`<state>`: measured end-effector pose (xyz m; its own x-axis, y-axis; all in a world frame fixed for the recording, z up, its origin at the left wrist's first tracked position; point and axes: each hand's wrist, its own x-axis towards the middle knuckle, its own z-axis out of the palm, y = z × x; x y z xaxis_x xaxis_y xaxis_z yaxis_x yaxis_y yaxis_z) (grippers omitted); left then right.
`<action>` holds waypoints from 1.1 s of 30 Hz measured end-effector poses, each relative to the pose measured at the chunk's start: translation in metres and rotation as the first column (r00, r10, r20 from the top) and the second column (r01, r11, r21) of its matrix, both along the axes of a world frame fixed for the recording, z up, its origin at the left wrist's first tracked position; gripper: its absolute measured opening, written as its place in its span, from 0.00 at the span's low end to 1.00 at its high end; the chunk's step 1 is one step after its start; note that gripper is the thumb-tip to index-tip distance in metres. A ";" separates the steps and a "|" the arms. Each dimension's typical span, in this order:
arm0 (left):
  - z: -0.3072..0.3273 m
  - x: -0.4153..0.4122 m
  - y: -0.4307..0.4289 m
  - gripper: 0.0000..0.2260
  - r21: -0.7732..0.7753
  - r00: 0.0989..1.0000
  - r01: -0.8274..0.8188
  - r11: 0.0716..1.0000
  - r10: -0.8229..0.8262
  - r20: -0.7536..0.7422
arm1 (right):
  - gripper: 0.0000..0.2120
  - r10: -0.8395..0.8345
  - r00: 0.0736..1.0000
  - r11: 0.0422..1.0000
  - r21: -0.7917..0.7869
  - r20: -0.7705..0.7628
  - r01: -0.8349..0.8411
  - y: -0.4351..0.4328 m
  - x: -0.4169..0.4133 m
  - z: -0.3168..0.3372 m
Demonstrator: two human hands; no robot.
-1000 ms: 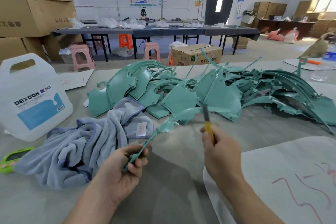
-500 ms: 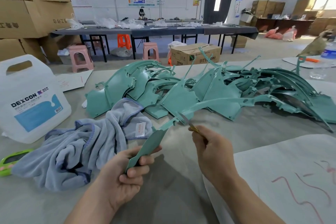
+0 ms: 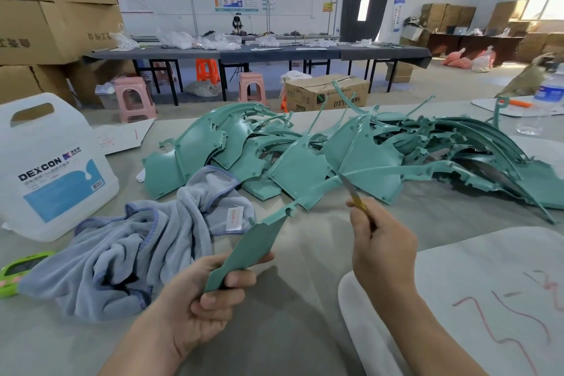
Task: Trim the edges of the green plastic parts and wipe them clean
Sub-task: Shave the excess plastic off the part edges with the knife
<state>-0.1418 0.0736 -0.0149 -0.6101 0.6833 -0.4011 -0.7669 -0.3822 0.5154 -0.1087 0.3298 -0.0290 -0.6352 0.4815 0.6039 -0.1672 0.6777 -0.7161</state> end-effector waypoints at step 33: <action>-0.010 -0.007 0.015 0.21 -0.178 0.855 -0.391 0.903 0.284 -0.434 | 0.14 0.552 0.802 0.802 -0.410 0.228 -0.435 -0.035 -0.002 -0.013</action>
